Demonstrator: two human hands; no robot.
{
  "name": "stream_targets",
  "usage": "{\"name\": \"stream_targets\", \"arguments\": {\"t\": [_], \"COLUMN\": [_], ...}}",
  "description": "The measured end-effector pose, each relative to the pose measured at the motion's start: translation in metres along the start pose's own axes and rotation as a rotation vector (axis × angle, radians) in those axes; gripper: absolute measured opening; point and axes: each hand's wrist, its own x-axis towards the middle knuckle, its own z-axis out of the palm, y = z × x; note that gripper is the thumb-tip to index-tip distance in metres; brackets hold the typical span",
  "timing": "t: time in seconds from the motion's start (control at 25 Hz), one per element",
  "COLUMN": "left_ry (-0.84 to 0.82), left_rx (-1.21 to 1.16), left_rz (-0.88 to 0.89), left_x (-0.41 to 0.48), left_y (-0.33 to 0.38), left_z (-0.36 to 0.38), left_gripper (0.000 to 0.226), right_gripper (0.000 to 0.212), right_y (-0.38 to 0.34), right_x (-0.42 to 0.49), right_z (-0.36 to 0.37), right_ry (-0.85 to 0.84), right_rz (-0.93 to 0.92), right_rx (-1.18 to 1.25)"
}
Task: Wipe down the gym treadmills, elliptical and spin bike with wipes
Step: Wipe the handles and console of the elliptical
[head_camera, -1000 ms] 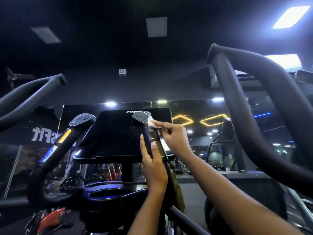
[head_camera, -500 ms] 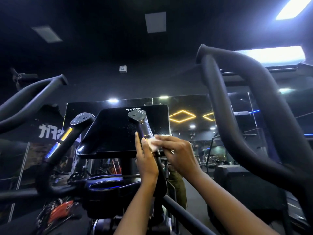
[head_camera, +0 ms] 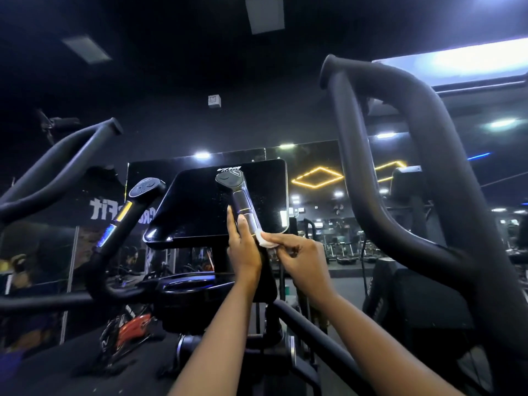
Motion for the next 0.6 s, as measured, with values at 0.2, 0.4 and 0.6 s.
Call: {"name": "stream_targets", "arguments": {"t": [0.2,0.4,0.6], "left_ry": [-0.07,-0.055,-0.042], "left_rx": [0.162,0.299,0.375], "left_rz": [-0.066,-0.076,-0.132], "left_x": [-0.013,-0.044,-0.066], "left_y": [-0.006,0.005,0.001], "left_z": [-0.012,-0.024,-0.038], "left_gripper": [0.048,0.052,0.062], "right_gripper": [0.032,0.03,0.028], "right_y": [-0.016,-0.026,-0.036], "right_x": [-0.005,-0.016,-0.03], "right_z": [-0.011,-0.027,-0.033], "right_ry": [-0.037,-0.117,-0.21], "right_rz": [0.168,0.199,0.228], "right_rx": [0.014,0.034,-0.035]}}
